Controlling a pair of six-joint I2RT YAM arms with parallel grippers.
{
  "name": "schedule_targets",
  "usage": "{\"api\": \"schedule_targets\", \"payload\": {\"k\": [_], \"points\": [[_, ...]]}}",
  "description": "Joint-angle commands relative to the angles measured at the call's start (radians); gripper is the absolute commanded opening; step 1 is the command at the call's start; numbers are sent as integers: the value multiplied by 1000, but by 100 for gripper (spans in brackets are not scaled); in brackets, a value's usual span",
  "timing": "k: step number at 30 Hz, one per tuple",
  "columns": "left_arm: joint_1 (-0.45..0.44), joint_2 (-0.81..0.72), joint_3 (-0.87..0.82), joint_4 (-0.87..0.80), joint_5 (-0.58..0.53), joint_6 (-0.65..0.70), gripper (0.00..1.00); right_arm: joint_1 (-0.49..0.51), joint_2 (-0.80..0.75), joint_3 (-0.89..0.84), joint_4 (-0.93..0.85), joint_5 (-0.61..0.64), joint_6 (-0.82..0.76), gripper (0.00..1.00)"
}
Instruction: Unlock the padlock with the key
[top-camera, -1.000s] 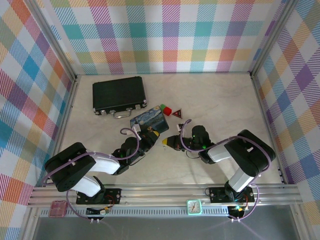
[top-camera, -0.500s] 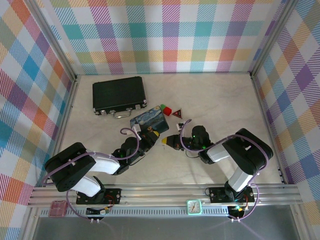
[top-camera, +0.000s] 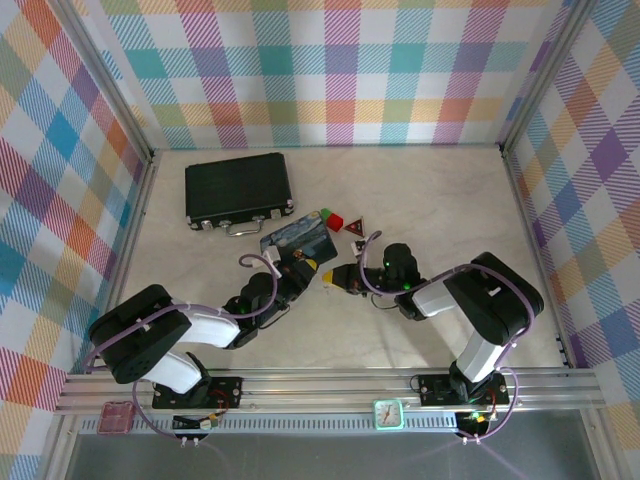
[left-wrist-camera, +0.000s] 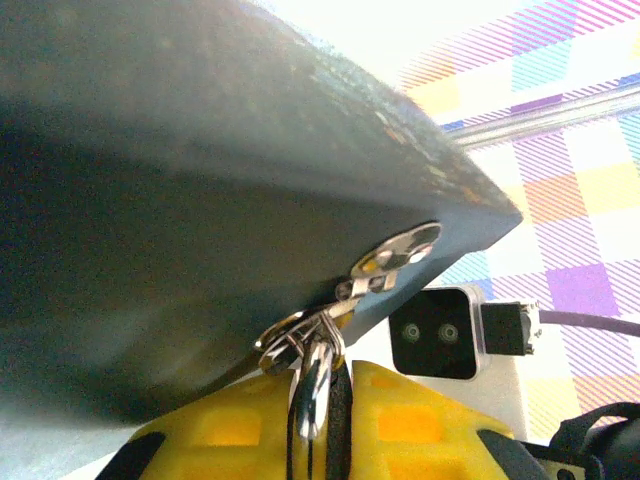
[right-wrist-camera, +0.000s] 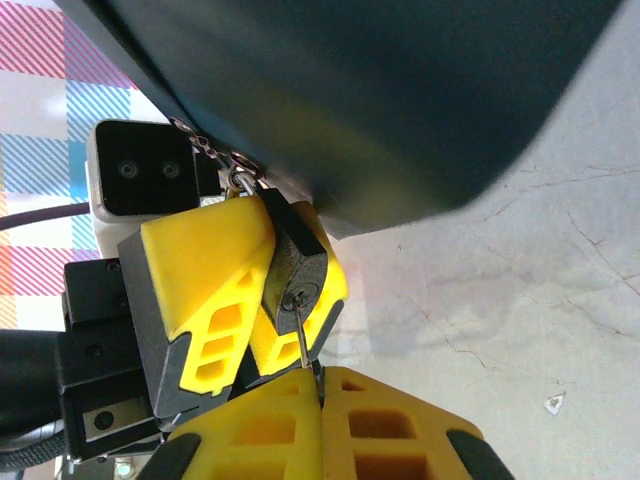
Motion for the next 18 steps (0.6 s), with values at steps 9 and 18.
{"api": "schedule_targets", "payload": {"k": [9,18], "points": [[-115,111,35,306,174,-49,0,-16,74,85,46,119,186,0],[-122,80,41,301,189,-51,0,-38,13,100,-175,214,47,0]]}}
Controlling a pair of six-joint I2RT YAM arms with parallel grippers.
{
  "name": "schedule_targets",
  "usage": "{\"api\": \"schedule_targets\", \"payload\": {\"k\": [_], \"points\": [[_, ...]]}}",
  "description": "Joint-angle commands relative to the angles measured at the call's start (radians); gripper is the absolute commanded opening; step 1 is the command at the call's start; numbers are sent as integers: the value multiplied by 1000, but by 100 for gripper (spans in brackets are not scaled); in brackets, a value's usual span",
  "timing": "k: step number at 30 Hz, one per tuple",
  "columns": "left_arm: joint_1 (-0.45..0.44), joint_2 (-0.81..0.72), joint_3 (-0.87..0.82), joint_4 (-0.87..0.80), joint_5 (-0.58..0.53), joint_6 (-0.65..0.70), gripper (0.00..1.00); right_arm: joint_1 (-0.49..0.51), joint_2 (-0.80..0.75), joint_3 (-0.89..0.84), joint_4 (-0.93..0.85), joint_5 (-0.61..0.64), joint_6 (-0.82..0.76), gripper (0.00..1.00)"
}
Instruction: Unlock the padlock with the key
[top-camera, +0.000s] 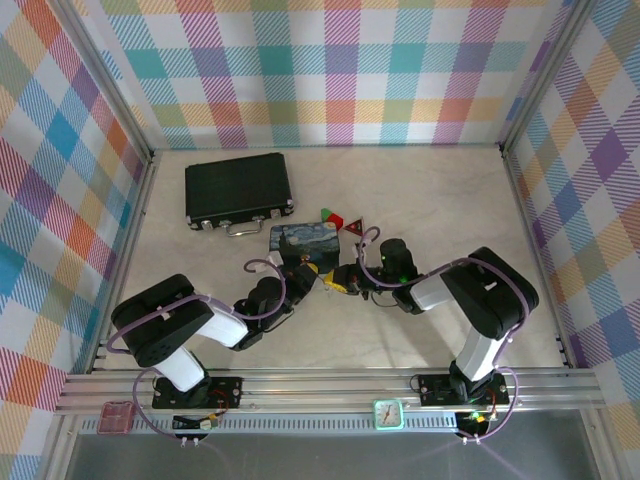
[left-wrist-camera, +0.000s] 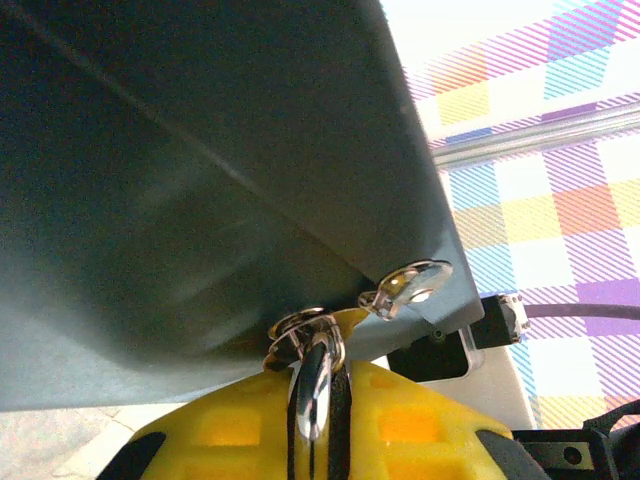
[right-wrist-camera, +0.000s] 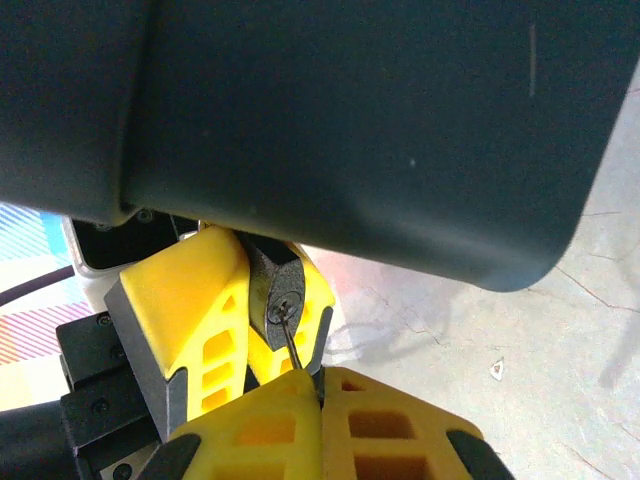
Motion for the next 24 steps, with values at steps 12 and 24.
{"api": "schedule_targets", "payload": {"k": [12,24], "points": [[-101,-66,56,200,222,-8,0,72,10,109,-75,252,103,0],[-109,-80,60,201,68,-11,0,162,-41,4,-7,350,212,0]]}}
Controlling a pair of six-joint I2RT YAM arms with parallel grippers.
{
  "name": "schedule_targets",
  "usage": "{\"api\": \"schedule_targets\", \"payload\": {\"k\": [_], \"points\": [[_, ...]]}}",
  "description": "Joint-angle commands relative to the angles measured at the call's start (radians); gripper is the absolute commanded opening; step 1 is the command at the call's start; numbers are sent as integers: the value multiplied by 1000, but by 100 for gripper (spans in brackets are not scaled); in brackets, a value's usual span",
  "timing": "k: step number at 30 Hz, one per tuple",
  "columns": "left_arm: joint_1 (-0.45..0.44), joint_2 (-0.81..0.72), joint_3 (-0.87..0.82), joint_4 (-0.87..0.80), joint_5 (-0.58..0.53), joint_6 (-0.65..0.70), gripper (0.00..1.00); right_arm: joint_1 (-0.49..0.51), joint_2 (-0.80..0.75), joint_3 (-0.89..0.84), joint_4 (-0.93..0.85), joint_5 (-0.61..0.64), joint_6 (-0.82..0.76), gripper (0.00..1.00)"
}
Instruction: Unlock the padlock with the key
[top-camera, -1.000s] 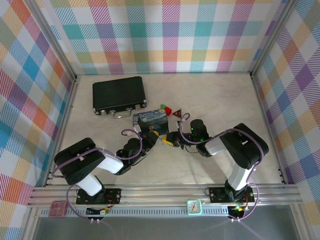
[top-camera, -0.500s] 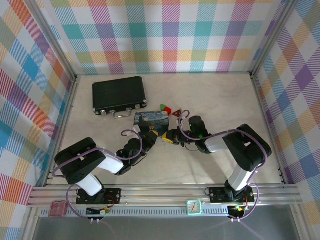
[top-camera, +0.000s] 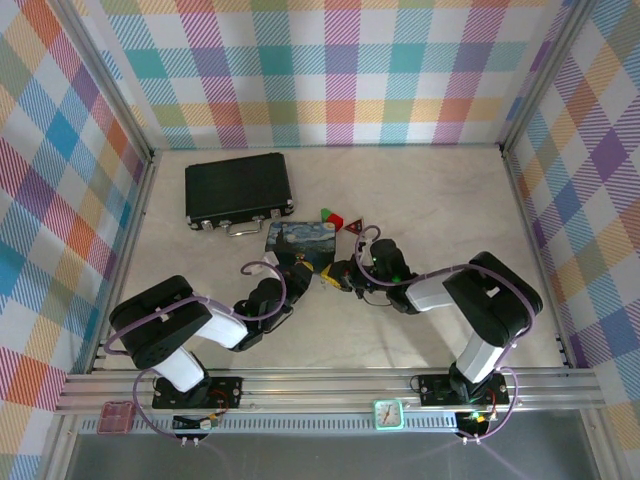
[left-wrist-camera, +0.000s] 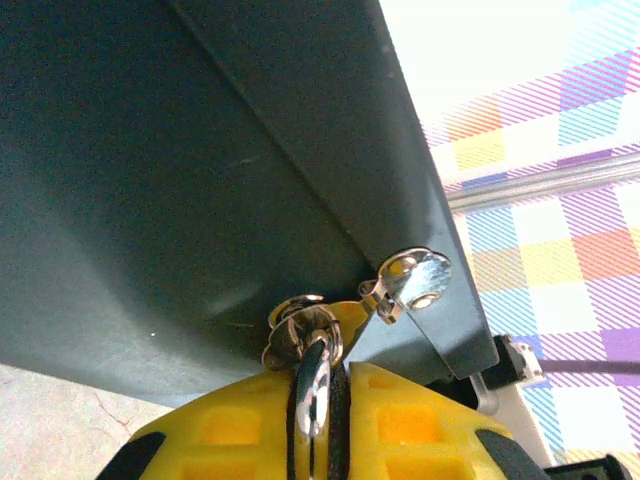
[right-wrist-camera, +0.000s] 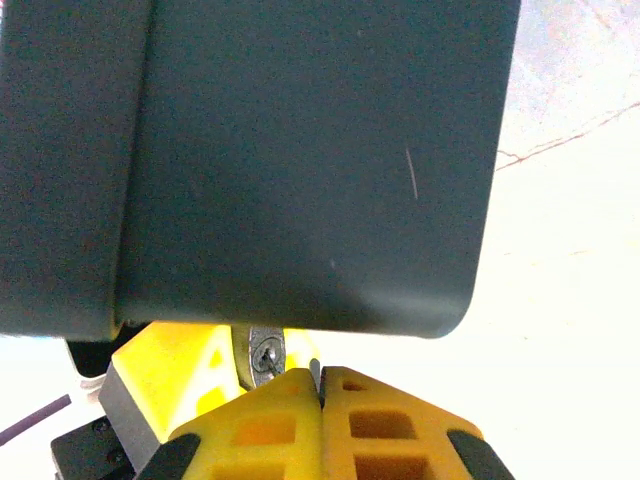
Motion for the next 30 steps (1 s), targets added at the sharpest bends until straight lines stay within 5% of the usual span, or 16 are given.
{"api": "schedule_targets", "payload": {"k": [1,17,30], "points": [[-93,-66,67,225,200,-14,0,49,-8,-10,42,76,20,0],[-81,-74,46,231,277,-184,0,46,-89,-8,67,-23,-472,0],[-38,-142,33,216,453,-145,0,-44,-179,26,-157,-51,-191,0]]}}
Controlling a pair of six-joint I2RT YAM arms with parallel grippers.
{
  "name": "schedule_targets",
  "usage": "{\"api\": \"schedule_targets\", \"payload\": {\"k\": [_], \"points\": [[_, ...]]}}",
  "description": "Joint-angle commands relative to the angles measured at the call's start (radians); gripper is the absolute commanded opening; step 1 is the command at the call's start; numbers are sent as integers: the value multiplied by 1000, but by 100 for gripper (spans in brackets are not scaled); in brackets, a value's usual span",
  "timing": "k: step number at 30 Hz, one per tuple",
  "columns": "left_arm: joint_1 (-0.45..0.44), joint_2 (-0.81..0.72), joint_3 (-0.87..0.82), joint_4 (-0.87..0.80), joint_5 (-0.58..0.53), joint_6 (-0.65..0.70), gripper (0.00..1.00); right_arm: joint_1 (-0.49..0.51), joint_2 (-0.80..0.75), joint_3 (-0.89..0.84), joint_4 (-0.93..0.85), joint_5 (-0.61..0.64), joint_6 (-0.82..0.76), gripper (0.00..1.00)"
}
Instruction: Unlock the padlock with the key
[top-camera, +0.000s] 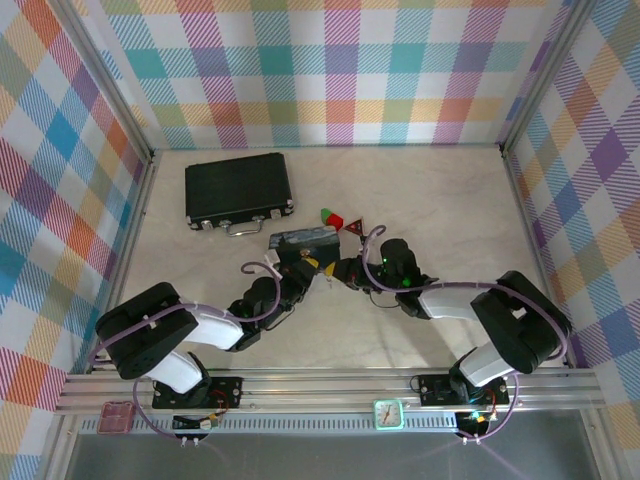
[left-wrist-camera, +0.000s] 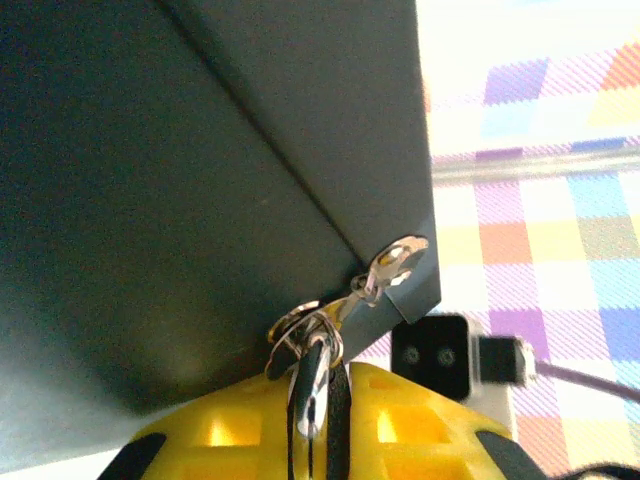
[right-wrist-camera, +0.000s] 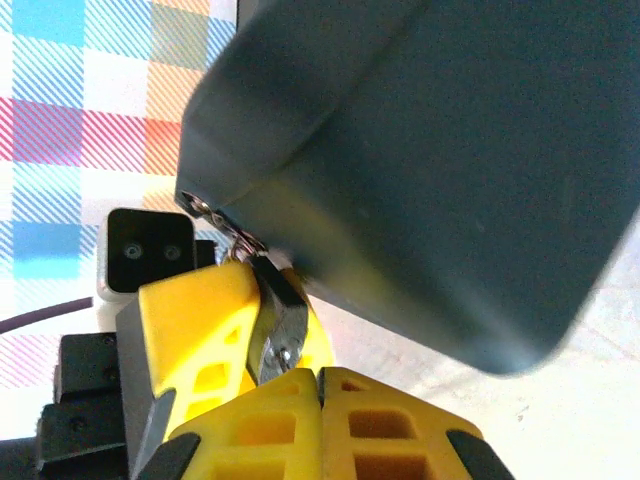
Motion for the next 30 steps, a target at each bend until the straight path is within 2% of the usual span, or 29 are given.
{"api": "schedule_targets", "payload": {"k": [1,5,10,12,14,16,18,23,26,30], "points": [[-34,-55,31,203,315,-2,0,-15,-4,49,-49,2,107,0],[-29,-47,35,204,325,3,0,-21,15,57,-44,-31,191,0],[-30,-34,49,206,318,16,0,-11,68,15,104,9,283,0],[-30,-38,49,206,320,57,0,-5,67,11,118,26,324,0],[-29,-46,31,206,333,157,0,-5,62,-12,148,34,426,0],[-28,-49,-1,221,348,266,0,-7,54,-17,187,-4,536,0],[-26,-57,-24,217,370,363,0,-17,51,12,156,-109,691,0],[-26,-71,-38,223,389,451,0,-13,86,31,309,-244,1064,0],[-30,-84,-41,224,380,473,0,-8,93,66,298,-345,1174,0],[-31,-115,-55,224,353,498,0,-9,109,53,358,-343,1257,0]]}}
